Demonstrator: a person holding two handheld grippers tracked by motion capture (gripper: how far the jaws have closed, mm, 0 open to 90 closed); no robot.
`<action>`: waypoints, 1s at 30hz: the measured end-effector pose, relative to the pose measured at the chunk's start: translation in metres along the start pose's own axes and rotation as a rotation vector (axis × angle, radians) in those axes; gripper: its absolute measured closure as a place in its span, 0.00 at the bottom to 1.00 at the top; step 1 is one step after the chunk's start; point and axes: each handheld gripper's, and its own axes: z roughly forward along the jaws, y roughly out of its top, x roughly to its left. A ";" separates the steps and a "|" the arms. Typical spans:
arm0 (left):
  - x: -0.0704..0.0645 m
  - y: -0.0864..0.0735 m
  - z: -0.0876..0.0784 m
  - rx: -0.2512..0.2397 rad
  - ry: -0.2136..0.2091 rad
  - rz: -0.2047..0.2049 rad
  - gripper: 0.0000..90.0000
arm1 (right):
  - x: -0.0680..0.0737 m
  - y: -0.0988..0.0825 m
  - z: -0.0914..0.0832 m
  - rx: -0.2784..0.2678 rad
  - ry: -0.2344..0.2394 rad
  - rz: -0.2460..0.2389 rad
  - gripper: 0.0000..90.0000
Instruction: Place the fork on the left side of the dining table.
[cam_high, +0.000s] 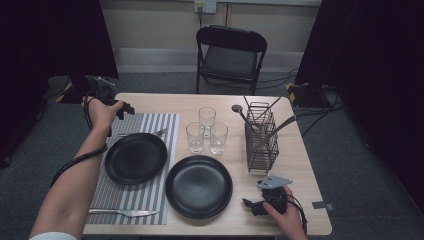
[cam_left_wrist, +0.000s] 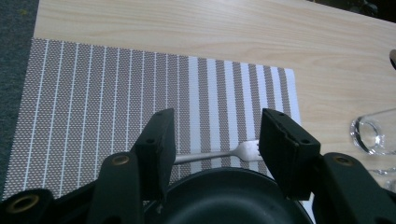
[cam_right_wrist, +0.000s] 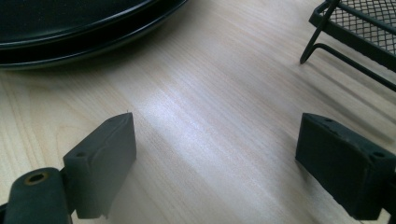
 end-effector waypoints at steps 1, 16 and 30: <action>-0.002 -0.001 -0.001 -0.003 0.001 -0.004 0.51 | 0.000 0.000 0.000 0.000 0.000 0.000 0.13; -0.023 -0.018 -0.008 0.038 -0.032 0.035 0.48 | 0.000 0.000 0.000 0.000 0.000 -0.001 0.13; -0.041 -0.035 0.016 0.065 -0.061 0.060 0.48 | 0.000 0.000 0.000 0.001 0.000 0.000 0.13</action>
